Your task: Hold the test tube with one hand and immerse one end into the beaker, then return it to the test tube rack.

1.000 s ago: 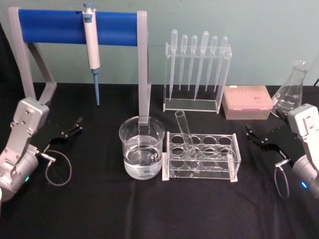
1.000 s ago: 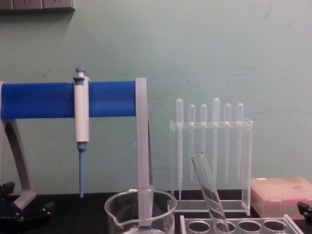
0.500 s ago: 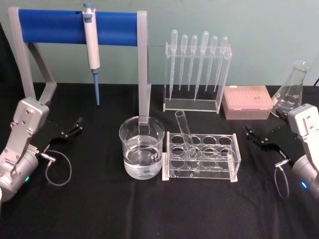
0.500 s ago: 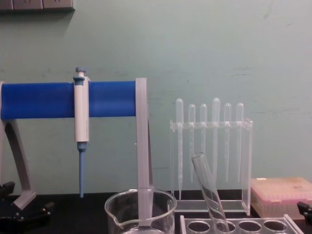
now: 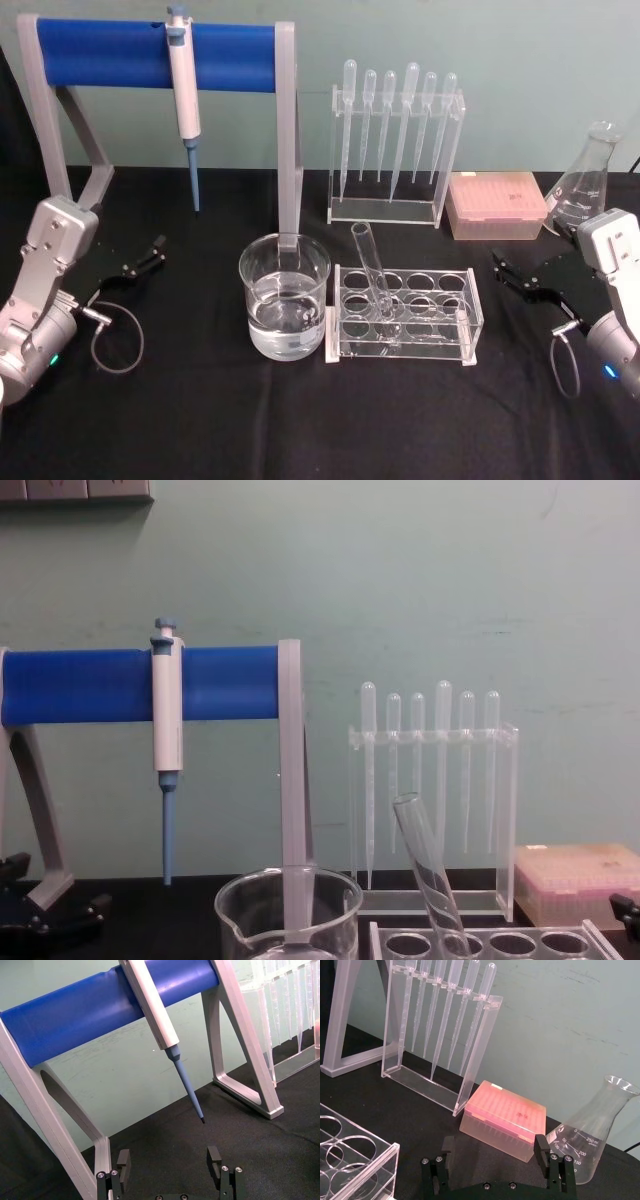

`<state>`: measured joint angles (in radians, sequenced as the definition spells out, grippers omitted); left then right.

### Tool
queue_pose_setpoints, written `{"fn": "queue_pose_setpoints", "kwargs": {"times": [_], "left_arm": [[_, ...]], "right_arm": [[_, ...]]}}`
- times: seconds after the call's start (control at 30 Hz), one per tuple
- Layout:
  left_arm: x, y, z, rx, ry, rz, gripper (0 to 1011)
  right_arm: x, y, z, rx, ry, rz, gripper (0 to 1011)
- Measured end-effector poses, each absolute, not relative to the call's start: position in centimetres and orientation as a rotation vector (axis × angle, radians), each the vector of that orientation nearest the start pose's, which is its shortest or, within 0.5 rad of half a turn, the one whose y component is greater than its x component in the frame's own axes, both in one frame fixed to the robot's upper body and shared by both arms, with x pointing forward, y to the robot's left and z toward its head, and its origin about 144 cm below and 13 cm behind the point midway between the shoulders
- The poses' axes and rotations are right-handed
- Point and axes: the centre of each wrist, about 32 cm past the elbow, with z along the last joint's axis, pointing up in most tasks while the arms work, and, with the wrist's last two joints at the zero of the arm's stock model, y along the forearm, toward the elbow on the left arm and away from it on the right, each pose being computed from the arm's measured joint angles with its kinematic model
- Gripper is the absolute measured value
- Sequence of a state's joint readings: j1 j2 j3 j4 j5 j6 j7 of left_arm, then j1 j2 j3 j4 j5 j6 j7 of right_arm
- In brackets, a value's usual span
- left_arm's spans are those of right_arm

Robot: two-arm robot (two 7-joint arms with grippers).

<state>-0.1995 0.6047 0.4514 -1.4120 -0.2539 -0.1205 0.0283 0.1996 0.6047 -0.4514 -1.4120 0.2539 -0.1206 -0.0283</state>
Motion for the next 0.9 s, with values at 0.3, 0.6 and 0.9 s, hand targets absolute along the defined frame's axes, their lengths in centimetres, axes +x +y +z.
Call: {"fn": "queue_pose_setpoints", "kwargs": {"times": [0.3, 0.6, 0.9], "left_arm": [[48.9, 31.0, 114.0, 0.304, -0.285, 1.248, 1000], [48.9, 31.0, 114.0, 0.304, -0.285, 1.248, 1000], [48.9, 31.0, 114.0, 0.304, -0.285, 1.248, 1000]], "right_arm": [[47.2, -31.0, 115.7, -0.365, -0.349, -1.251, 1002], [43.6, -31.0, 120.0, -0.363, -0.311, -1.115, 1002], [45.2, -29.6, 122.6, -0.325, -0.195, -0.816, 1002]]}}
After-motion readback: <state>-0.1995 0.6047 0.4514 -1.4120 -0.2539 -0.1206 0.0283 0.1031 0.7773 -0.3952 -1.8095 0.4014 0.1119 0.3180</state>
